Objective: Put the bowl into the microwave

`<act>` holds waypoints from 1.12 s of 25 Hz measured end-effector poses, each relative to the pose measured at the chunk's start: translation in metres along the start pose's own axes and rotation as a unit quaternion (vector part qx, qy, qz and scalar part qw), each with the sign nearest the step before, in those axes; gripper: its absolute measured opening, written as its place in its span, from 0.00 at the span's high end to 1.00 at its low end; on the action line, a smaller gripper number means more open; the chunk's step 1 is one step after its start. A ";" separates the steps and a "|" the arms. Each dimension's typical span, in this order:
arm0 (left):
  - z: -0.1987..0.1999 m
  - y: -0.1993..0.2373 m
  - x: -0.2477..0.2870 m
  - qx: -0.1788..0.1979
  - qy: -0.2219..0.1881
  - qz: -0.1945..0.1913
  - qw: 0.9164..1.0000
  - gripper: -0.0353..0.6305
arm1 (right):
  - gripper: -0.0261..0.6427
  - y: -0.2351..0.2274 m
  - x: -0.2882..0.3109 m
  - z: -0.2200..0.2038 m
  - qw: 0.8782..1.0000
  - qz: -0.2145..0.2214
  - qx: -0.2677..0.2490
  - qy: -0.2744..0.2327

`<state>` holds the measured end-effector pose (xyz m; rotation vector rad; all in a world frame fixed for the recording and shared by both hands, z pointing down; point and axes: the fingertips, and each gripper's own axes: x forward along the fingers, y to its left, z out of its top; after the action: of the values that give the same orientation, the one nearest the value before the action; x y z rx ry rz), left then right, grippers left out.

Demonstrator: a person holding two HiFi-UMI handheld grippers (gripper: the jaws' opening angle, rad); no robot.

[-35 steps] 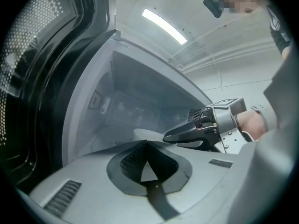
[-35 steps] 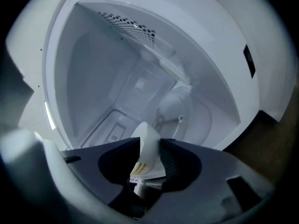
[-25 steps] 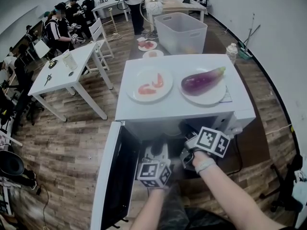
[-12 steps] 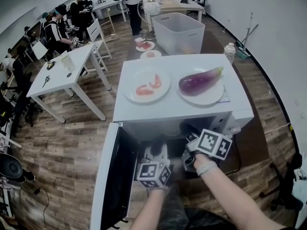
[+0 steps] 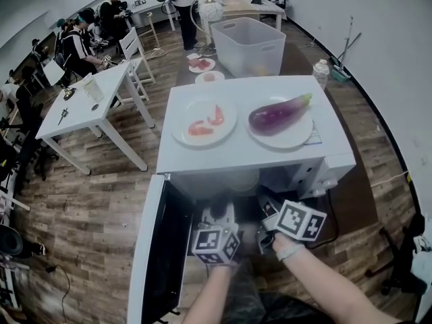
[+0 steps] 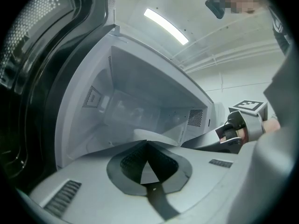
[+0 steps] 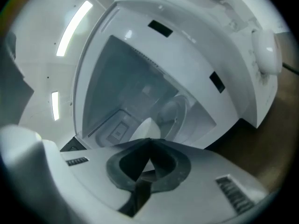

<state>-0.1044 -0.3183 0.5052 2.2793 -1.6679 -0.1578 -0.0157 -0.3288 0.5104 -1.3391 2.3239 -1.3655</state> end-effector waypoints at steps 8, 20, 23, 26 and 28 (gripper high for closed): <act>0.002 0.002 0.005 -0.006 0.000 0.000 1.000 0.96 | 0.96 0.007 0.011 -0.004 1.000 0.005 -0.017 0.015; 0.004 0.003 0.013 -0.002 0.004 -0.007 1.000 0.96 | 0.96 0.004 0.023 0.006 1.000 -0.003 -0.012 0.007; 0.004 0.004 0.016 -0.005 0.004 -0.008 1.000 0.96 | 0.96 0.004 0.025 0.008 1.000 -0.004 -0.013 0.006; 0.004 0.004 0.018 -0.004 0.005 -0.009 1.000 0.96 | 0.96 0.002 0.028 0.011 1.000 -0.004 -0.012 0.004; 0.004 0.003 0.020 -0.003 0.005 -0.011 1.000 0.96 | 0.96 0.001 0.030 0.013 1.000 -0.003 -0.010 0.002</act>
<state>-0.1022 -0.3390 0.5045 2.2915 -1.6350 -0.1547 -0.0278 -0.3591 0.5106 -1.3518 2.3443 -1.3522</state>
